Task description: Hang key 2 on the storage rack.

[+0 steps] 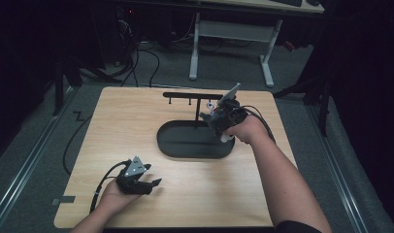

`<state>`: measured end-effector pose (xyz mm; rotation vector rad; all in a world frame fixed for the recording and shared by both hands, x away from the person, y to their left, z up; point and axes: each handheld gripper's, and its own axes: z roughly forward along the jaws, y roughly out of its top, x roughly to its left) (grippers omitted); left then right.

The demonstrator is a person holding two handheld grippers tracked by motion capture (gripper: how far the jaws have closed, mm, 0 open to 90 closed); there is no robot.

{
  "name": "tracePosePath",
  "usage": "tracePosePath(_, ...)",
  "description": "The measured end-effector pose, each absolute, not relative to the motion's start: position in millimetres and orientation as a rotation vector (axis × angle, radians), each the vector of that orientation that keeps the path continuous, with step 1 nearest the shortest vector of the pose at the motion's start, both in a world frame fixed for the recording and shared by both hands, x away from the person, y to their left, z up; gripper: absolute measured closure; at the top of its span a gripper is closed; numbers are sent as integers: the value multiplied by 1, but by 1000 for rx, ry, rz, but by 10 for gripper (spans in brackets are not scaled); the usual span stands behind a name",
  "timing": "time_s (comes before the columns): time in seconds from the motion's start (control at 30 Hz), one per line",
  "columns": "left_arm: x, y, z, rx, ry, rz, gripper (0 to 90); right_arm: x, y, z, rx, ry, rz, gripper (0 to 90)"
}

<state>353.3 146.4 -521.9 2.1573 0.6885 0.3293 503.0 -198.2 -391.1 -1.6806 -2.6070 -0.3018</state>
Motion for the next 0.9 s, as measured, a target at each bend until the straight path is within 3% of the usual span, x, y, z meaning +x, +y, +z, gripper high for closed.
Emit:
tracePosePath(0.37,353,146,-522,2163,681,327,319,503,-197,-393,-1702,-2597,-309,361)
tracePosePath(0.9,353,145,-522,2162,680,326,319,492,-209,-393,-1720,-2588,-354,354)
